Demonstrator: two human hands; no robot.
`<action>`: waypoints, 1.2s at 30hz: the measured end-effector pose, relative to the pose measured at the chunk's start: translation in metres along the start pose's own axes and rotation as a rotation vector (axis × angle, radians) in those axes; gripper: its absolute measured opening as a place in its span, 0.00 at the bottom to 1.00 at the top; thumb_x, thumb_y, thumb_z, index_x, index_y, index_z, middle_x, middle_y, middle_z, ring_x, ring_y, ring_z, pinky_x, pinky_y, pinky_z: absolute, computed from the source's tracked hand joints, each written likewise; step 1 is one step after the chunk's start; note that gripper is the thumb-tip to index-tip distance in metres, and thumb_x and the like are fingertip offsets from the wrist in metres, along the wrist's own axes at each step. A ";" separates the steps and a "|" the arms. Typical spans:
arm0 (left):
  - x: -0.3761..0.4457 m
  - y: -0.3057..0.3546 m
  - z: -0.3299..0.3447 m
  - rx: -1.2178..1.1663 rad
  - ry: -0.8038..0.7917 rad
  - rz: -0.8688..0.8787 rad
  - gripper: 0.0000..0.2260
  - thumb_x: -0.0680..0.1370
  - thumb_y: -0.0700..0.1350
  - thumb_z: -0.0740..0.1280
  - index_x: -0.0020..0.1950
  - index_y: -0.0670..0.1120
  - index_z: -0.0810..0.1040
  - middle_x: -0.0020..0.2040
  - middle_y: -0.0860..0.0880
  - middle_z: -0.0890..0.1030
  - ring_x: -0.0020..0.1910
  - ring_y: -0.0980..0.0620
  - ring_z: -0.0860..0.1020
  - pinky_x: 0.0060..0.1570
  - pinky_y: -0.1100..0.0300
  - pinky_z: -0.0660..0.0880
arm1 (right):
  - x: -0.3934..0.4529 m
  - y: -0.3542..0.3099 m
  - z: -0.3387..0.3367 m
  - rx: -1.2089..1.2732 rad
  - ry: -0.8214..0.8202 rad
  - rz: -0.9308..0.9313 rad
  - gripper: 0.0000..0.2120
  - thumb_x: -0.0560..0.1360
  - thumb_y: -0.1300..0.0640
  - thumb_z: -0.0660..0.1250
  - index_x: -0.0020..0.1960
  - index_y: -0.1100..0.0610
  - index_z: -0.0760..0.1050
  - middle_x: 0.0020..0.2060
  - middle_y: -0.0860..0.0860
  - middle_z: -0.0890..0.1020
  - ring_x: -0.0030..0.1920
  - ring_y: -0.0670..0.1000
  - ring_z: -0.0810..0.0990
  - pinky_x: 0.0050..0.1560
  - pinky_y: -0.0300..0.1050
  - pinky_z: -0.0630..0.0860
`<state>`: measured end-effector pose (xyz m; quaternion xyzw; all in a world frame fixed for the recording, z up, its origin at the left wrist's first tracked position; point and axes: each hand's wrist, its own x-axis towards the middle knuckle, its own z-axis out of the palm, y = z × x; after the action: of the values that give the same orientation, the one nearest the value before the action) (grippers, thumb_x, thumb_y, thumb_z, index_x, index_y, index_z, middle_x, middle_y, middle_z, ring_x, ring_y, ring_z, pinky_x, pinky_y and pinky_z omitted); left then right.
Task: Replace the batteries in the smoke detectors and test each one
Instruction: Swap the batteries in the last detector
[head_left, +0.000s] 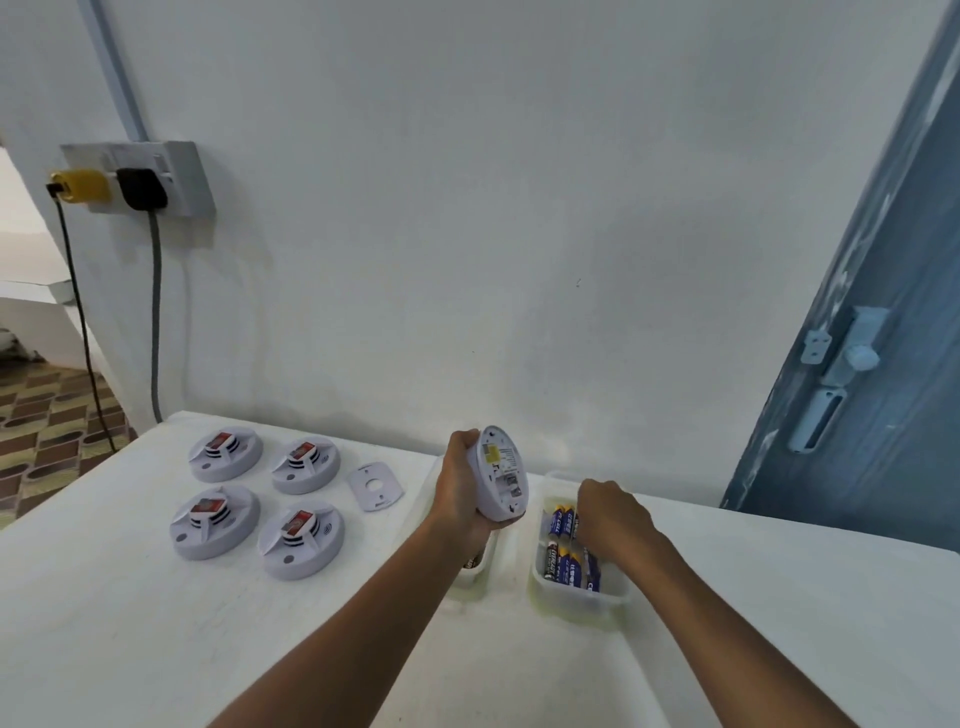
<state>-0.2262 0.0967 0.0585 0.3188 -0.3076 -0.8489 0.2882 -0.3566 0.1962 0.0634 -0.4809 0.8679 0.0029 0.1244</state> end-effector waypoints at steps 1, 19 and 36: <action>0.000 0.002 -0.003 0.005 -0.009 0.008 0.15 0.74 0.57 0.60 0.54 0.49 0.73 0.48 0.45 0.74 0.47 0.46 0.74 0.50 0.52 0.71 | 0.003 -0.002 0.003 -0.014 -0.016 -0.002 0.09 0.75 0.58 0.68 0.52 0.59 0.71 0.50 0.56 0.77 0.53 0.56 0.80 0.38 0.41 0.71; 0.008 0.063 -0.078 -0.005 -0.082 0.098 0.15 0.77 0.55 0.58 0.54 0.46 0.77 0.48 0.44 0.77 0.48 0.45 0.76 0.53 0.49 0.72 | 0.020 -0.116 0.023 -0.086 -0.002 -0.429 0.15 0.72 0.54 0.69 0.58 0.55 0.78 0.56 0.53 0.80 0.60 0.55 0.73 0.60 0.51 0.64; 0.004 0.084 -0.103 -0.110 -0.076 0.091 0.15 0.77 0.56 0.58 0.50 0.47 0.79 0.48 0.43 0.79 0.49 0.43 0.76 0.53 0.46 0.72 | 0.031 -0.130 0.019 0.914 0.279 0.003 0.07 0.68 0.60 0.75 0.42 0.55 0.77 0.40 0.51 0.82 0.39 0.48 0.79 0.36 0.38 0.71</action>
<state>-0.1301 0.0052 0.0538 0.2559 -0.2854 -0.8620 0.3317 -0.2598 0.1031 0.0531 -0.3713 0.7893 -0.4435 0.2057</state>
